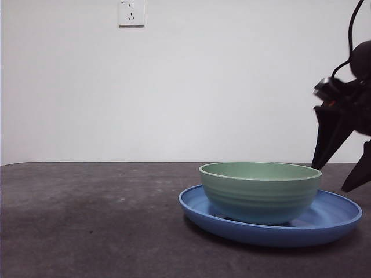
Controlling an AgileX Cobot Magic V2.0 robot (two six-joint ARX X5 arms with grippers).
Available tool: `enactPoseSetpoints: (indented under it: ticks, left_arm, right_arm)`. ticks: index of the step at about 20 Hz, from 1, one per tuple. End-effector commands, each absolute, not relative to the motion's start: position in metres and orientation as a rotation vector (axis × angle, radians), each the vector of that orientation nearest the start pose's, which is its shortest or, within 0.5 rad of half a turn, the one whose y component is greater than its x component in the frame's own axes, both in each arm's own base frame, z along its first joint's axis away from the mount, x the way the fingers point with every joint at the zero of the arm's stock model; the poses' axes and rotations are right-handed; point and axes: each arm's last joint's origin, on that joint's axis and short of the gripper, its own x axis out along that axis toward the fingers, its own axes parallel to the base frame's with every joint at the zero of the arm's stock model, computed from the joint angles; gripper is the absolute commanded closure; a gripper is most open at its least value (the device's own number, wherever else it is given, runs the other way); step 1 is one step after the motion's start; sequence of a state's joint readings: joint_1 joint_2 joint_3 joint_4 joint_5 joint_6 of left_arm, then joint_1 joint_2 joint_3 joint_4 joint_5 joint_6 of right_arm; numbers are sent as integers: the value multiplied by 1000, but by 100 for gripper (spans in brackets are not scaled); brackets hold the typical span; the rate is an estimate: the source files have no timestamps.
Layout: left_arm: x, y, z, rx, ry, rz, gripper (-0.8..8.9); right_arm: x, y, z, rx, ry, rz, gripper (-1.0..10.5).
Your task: Place the green bowl on the blue plate
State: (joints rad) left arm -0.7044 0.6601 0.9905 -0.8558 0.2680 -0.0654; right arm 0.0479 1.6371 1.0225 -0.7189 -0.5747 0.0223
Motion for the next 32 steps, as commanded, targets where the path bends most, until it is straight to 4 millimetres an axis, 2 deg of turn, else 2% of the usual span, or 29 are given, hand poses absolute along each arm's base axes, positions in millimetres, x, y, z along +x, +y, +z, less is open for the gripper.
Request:
enactPoseSetpoints:
  ticks: [1,4,6,12,19,26,29,32]
  left_arm:
    - [76,-76,357,65,542,-944,215]
    - [76,-76,357,65,543,-943,215]
    - [76,-76,357,65,542,-943,215]
    - [76,-76,357,65,542,-943,215]
    - [76,-76,357,65,543,-943,215]
    - [76,-76,357,65,542,-943,215]
    - [76,-76,357,65,542,-943,215]
    - [76,-76,357,65,542,-943,215]
  right_arm:
    - [301,38,177,338,1320,548,674]
    - [305,46,166,321,1345,569,701]
    - [305,50,162,312,1359,574,760]
    - [305,50,161,290,1369,552,935]
    - [305,50,163,294,1364,549,935]
    - [313,54,181,317,1354,586,935]
    - [315,64,189,312,1350,601,935]
    - [317,84,196,306,1332,634,935]
